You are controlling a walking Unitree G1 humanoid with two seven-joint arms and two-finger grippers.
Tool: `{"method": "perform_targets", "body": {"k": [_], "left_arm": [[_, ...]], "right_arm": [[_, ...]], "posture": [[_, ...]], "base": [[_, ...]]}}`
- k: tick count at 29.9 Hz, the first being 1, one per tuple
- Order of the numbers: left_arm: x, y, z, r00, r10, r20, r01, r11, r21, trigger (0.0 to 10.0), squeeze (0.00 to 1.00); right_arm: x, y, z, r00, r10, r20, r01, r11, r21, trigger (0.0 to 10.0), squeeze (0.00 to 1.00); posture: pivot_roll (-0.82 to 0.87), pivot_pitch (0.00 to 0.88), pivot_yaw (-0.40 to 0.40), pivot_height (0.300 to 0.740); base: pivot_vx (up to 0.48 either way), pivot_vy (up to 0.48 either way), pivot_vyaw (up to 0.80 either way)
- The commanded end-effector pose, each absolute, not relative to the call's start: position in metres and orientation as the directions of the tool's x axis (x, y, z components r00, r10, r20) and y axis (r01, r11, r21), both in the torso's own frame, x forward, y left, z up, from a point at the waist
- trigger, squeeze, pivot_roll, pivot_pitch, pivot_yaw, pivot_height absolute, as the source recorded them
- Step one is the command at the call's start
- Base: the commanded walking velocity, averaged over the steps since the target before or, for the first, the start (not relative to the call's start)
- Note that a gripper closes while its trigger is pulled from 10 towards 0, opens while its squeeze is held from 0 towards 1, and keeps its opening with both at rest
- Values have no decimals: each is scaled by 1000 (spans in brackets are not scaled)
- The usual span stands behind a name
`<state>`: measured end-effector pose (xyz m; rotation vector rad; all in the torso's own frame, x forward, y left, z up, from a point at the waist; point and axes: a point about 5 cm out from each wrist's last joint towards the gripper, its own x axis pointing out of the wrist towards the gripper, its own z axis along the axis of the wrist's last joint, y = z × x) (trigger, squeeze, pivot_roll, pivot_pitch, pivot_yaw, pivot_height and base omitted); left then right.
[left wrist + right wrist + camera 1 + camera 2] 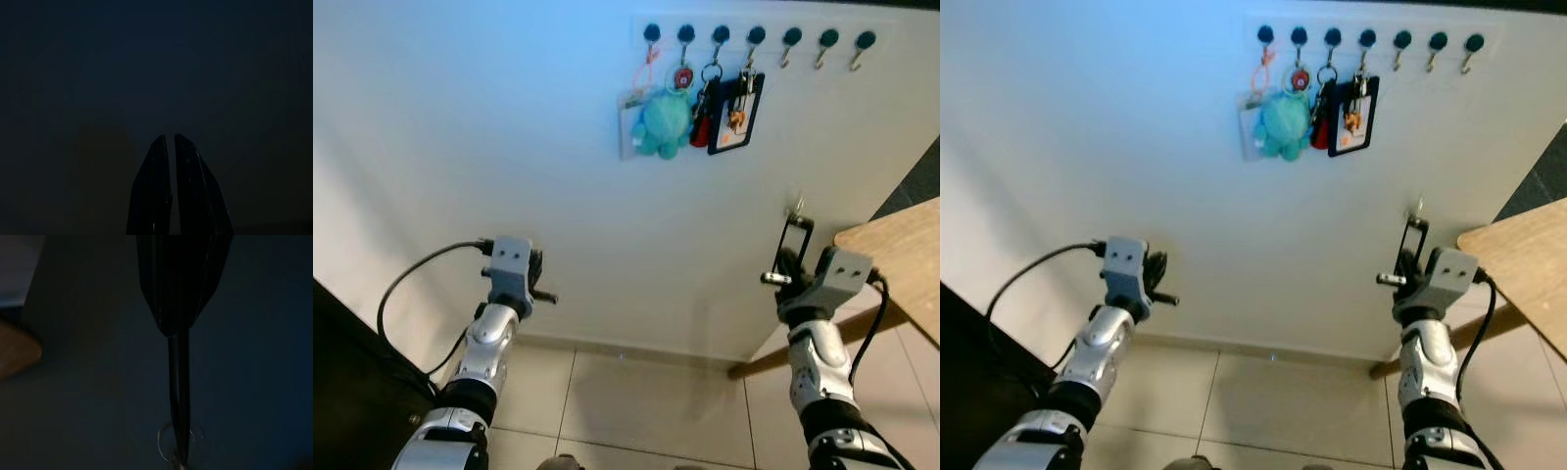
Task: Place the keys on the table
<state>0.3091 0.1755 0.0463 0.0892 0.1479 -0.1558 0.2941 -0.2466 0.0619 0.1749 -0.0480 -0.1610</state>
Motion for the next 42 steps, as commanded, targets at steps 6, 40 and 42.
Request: {"method": "perform_targets", "body": {"k": [6, 40, 42], "left_arm": [[246, 176, -26, 876, -149, -459, 221, 969, 107, 10000, 0], [209, 184, -66, 716, -58, -696, 88, 996, 8, 10000, 0], [209, 184, -66, 716, -52, -696, 80, 997, 8, 10000, 0]], "right_arm": [[228, -221, -28, 918, -124, -375, 200, 965, 170, 10000, 0], [178, -207, -76, 731, -90, -676, 206, 974, 93, 10000, 0], [178, -208, -76, 729, -89, -678, 202, 975, 89, 10000, 0]], "posture": [[33, 50, 10, 740], [33, 36, -8, 740], [32, 36, -9, 740]], "base": [[0, 0, 0], [0, 0, 0], [0, 0, 0]]}}
